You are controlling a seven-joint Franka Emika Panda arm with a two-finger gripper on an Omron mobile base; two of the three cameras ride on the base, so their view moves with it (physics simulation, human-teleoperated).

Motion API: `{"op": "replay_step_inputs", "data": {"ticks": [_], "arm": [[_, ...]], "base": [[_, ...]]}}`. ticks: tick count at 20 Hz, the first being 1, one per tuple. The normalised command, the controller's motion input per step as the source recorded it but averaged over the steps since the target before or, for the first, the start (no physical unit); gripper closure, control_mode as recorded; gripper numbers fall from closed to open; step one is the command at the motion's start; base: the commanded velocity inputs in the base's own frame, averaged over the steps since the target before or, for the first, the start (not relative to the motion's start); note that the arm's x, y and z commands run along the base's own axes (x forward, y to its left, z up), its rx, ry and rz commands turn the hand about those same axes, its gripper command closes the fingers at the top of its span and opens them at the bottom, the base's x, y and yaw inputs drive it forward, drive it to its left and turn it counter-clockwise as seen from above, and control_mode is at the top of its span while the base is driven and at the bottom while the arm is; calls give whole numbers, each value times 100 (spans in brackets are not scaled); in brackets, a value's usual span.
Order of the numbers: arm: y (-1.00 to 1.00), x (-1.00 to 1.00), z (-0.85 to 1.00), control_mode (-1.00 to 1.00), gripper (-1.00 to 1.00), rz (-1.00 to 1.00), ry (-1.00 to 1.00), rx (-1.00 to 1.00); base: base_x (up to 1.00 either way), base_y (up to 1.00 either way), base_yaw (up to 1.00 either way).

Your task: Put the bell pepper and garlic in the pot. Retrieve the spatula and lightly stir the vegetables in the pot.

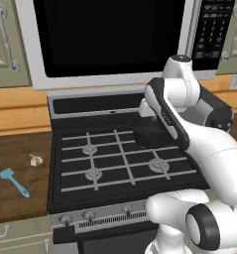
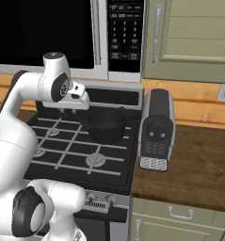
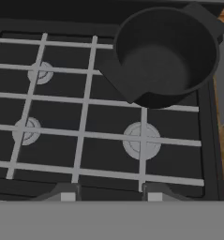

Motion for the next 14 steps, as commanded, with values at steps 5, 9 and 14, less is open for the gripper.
{"op": "replay_step_inputs", "data": {"ticks": [5, 9, 14], "arm": [[0, 0, 0, 100, -100, 0, 0, 0], [0, 0, 0, 100, -100, 0, 0, 0], [0, 0, 0, 100, -100, 0, 0, 0]], "base": [[-6, 19, 0], [-7, 83, 0], [0, 78, 0]]}}
